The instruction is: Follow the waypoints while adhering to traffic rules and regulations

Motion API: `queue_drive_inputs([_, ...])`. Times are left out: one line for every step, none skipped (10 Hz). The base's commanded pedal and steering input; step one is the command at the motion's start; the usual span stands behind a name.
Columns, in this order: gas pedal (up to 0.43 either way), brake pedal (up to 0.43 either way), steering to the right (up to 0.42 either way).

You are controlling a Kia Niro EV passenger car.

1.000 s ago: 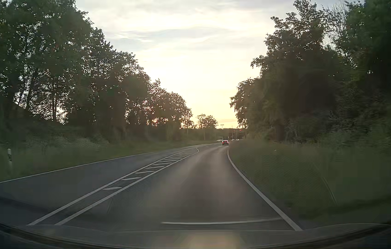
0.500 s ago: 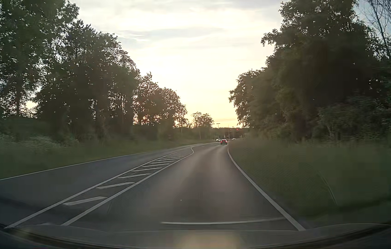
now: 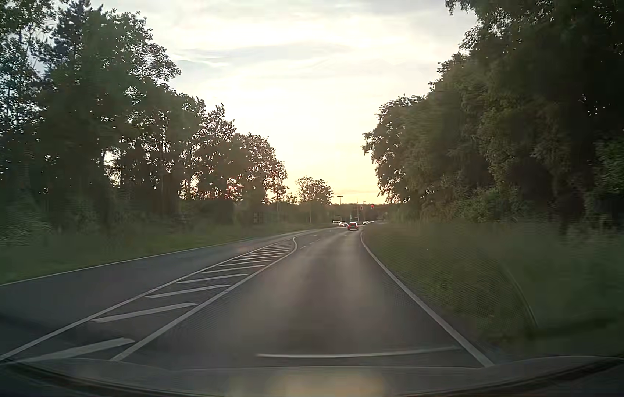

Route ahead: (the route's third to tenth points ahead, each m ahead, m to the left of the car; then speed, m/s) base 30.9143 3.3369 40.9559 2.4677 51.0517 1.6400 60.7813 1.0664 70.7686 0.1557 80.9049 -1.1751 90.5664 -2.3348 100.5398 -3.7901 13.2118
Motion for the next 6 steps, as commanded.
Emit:
queue_drive_inputs([0.0,0.073,0.014])
queue_drive_inputs([0.0,0.116,0.014])
queue_drive_inputs([0.0,0.122,0.014])
queue_drive_inputs([0.0,0.122,0.014])
queue_drive_inputs([0.0,0.122,0.014])
queue_drive_inputs([0.0,0.122,0.014])
